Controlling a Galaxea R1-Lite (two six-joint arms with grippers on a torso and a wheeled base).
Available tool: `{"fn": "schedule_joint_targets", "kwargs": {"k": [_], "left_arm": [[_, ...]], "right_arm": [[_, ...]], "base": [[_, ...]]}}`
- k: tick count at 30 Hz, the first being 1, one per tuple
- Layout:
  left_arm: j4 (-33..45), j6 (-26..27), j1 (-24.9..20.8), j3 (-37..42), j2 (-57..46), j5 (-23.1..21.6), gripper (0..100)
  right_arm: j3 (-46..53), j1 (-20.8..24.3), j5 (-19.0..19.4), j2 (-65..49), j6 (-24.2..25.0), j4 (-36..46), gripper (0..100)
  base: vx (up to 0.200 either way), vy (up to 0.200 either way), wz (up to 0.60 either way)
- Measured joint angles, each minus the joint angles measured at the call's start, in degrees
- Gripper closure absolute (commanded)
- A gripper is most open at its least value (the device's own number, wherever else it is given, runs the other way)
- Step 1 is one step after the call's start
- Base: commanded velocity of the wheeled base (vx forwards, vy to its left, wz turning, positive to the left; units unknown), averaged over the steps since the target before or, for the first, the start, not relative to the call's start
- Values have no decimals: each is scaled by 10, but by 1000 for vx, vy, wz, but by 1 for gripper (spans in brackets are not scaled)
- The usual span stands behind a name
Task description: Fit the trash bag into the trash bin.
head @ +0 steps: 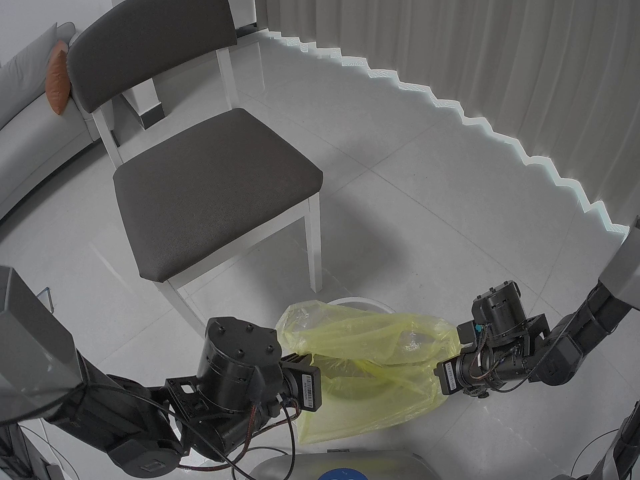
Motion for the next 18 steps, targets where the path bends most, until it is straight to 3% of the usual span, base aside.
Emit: {"fn": "schedule_joint_targets", "kwargs": {"k": [18], "left_arm": [[-69, -18, 15, 32, 54, -11, 100]], "right_arm": [[13, 0, 0, 53, -11, -21, 100]], "base": [[0, 0, 0]]}}
